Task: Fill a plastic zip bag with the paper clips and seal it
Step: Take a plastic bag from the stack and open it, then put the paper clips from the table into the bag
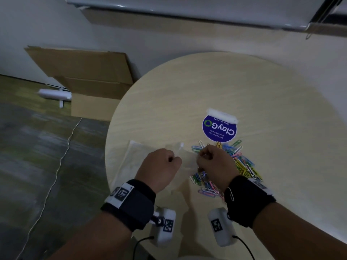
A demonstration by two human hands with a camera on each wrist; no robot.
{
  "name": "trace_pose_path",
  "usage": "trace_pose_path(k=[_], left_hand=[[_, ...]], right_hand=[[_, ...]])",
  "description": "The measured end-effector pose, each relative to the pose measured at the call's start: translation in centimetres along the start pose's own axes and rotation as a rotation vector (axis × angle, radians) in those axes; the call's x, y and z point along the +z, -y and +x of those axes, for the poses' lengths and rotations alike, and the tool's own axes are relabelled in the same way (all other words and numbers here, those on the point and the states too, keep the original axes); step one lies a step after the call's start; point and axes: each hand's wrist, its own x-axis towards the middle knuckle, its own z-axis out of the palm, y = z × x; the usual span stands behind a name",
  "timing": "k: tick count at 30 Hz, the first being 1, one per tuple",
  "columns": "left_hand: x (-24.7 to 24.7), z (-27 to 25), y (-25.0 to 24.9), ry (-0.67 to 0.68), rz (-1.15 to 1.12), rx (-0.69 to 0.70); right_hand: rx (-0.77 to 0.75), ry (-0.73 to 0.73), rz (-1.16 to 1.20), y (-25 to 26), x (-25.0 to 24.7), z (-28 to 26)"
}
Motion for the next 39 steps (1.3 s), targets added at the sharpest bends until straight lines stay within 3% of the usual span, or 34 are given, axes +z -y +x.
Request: trace_pose_path(k=[4, 7, 10, 14, 18, 23, 25, 28, 30, 32, 39], left_hand=[[0.2, -0.4, -0.2, 0.007, 0.015, -0.031], [0.1, -0.2, 0.8, -0.073, -0.044, -0.059], [0.4, -0.5, 2.0, -0.155, -0.075, -0.001], [1.4, -1.0, 3.7, 0.009, -0.121, -0.015], [2.1, -0.7, 4.7, 0.131, 0.16, 0.007], [3.2, 0.0, 5.8, 0.054, 0.103, 0.022], [3.3, 0.0, 5.9, 0.039, 0.114, 0.021], [3.0, 0.0, 5.8, 0.08, 0.143, 0.008], [2.9, 0.1, 5.7, 0.078, 0.16, 0.023], [3.0, 0.1, 5.6, 0.069, 0.166, 0.035], [3.7, 0.3, 5.1, 0.073, 0.165, 0.05]], right_hand=[[-0.102, -0.02, -0.105, 0.3, 0.2, -0.3], [-0.052, -0.054, -0.107, -0.5, 0.1, 0.0], [-0.054, -0.051, -0.07, -0.8, 0.5, 0.0], [-0.127, -0.063, -0.092, -0.3, 0.9, -0.2], [-0.153, -0.03, -0.081, 0.2, 1.2, -0.6], [-0.158, 0.0, -0.078, 0.2, 1.5, -0.4], [-0.138, -0.025, -0.119, -0.5, 0.6, -0.3], [-0.034, -0.241, -0.322, -4.3, -3.8, 0.4], [0.188, -0.304, -0.524, -7.7, -7.2, 0.9], [0.371, -0.266, -0.626, -10.2, -8.7, 1.0], [0.197, -0.226, -0.701, -9.8, -5.6, 1.0]])
